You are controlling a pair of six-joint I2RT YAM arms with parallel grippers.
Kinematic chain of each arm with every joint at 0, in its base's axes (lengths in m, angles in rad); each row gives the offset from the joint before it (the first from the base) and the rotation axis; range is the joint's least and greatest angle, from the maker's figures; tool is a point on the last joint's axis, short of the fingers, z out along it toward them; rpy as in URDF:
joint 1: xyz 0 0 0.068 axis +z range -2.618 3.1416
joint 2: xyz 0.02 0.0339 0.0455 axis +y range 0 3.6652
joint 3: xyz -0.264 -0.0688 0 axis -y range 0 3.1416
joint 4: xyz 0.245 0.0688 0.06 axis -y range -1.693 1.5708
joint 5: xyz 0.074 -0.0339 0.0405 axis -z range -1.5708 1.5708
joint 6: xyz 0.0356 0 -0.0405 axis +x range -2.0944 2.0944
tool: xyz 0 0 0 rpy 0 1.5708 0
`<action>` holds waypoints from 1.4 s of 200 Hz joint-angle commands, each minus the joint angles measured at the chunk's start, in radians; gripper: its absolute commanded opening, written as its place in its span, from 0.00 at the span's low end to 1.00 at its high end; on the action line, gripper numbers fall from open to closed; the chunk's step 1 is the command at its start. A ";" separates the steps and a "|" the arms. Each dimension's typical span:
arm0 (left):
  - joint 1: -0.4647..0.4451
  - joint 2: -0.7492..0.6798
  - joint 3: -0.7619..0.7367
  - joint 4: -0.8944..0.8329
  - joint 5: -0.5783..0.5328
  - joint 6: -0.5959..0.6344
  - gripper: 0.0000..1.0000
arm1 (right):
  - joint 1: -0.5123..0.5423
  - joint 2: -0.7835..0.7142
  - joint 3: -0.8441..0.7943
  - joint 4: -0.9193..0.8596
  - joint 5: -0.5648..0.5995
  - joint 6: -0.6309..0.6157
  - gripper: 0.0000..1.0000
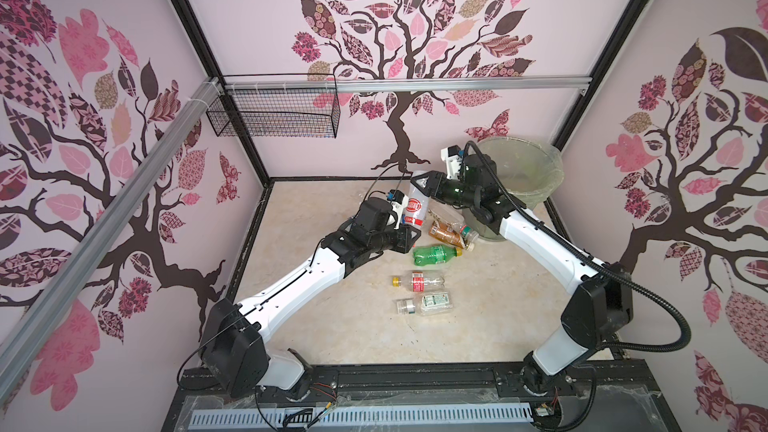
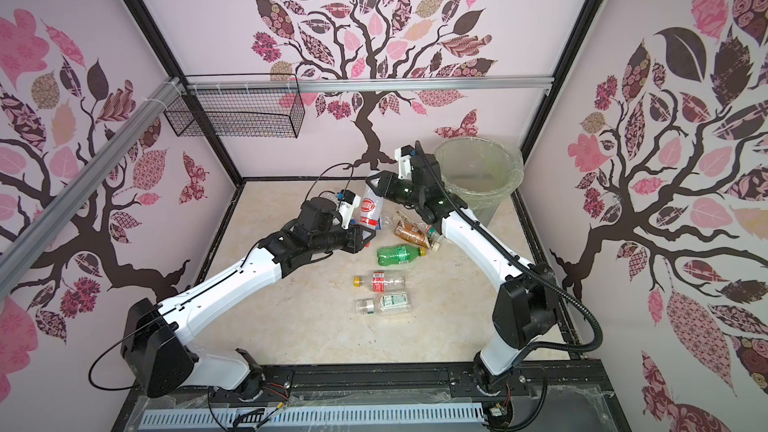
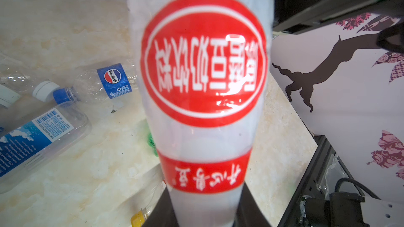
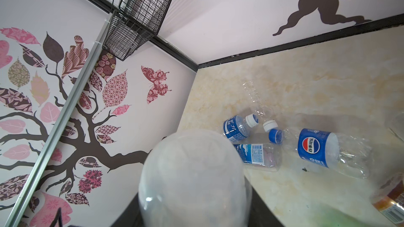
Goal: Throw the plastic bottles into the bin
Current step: 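Close right gripper on the red-labelled bottle held by the left gripper, then carry the red-labelled bottle over the bin with right gripper and release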
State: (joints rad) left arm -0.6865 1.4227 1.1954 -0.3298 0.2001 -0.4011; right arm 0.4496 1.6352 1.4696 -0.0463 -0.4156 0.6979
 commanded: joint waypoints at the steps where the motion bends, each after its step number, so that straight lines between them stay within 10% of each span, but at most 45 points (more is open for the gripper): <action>1: -0.005 -0.034 -0.017 0.038 -0.006 0.006 0.36 | -0.002 -0.002 0.043 -0.053 0.037 -0.031 0.49; 52: -0.004 -0.038 0.063 -0.010 -0.040 0.028 0.61 | -0.007 -0.076 0.130 -0.197 0.224 -0.174 0.47; 85: -0.005 -0.039 0.161 -0.023 -0.062 0.043 0.98 | -0.043 -0.143 0.198 -0.274 0.382 -0.263 0.45; 158: -0.008 0.068 0.436 -0.009 0.027 0.042 0.98 | -0.049 -0.319 0.420 -0.216 0.929 -0.609 0.44; 231: -0.024 0.112 0.502 0.007 0.058 0.065 0.98 | -0.055 -0.261 0.530 0.031 1.116 -0.956 0.48; 280: -0.024 0.094 0.446 -0.028 0.023 0.093 0.98 | -0.199 -0.019 0.461 -0.153 1.109 -0.766 0.53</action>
State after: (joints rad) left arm -0.7078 1.5307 1.6512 -0.3431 0.2371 -0.3389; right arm 0.3035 1.4643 1.9667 -0.0437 0.6632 -0.1448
